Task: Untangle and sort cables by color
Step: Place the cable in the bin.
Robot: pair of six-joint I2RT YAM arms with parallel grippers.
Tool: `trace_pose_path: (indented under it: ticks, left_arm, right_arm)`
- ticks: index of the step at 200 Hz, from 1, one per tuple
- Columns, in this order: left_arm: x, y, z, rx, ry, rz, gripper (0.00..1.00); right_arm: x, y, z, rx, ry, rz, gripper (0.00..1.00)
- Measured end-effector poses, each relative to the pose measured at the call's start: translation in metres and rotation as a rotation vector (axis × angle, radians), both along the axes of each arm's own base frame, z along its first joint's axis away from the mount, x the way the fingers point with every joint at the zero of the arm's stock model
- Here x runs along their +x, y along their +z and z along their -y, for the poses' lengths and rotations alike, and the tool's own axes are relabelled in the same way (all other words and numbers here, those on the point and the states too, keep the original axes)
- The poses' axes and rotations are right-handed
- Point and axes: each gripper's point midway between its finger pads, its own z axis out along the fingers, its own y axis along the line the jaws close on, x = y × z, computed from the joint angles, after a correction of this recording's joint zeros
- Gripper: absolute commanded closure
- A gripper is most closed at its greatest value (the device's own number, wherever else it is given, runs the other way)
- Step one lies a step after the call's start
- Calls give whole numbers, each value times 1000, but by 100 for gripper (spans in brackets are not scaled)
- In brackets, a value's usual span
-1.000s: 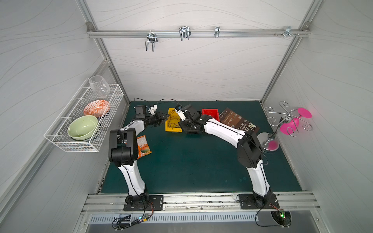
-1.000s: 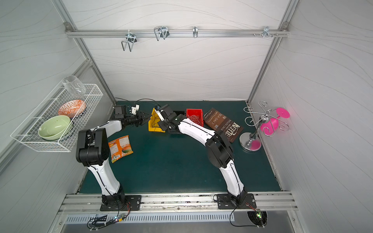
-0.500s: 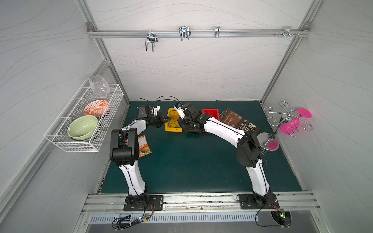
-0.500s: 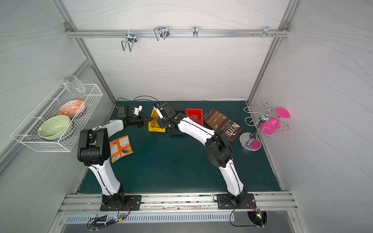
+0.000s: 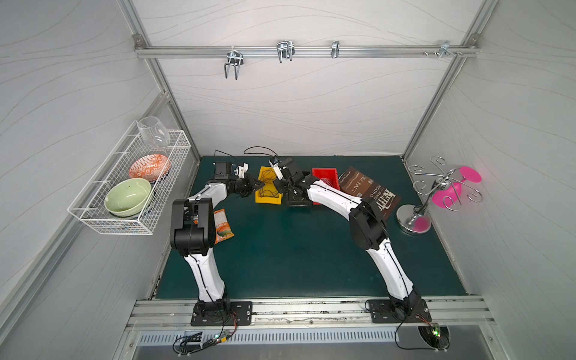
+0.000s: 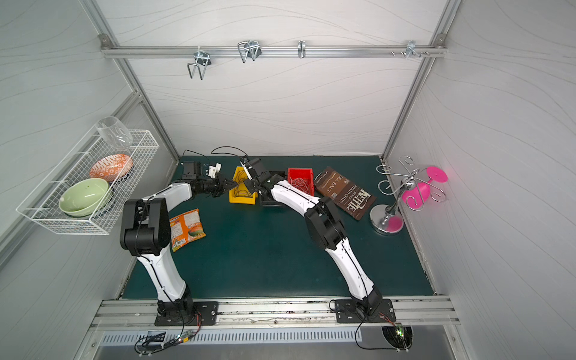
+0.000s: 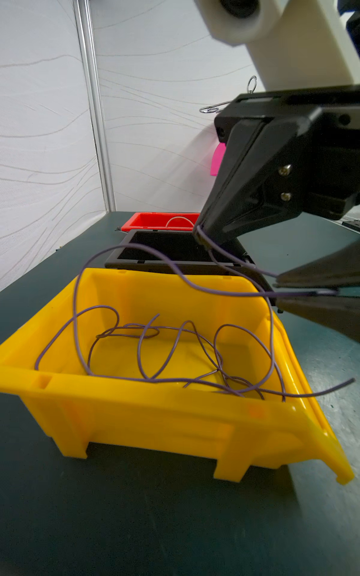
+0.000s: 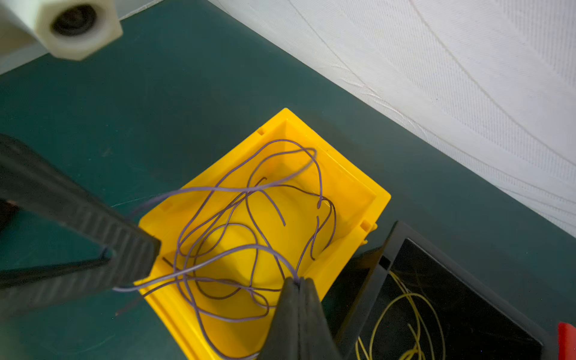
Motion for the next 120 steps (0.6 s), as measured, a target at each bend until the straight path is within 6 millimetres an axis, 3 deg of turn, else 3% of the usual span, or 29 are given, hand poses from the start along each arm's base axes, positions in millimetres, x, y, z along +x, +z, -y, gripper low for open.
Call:
trace_pose_path:
  ticks: [81, 120]
  left_arm:
    - [-3, -10, -7, 54, 27, -28, 60]
    - [-17, -6, -21, 109, 85, -18, 55]
  right_arm:
    - [18, -4, -11, -22, 14, 94, 100]
    - [22, -10, -18, -25, 20, 102, 100]
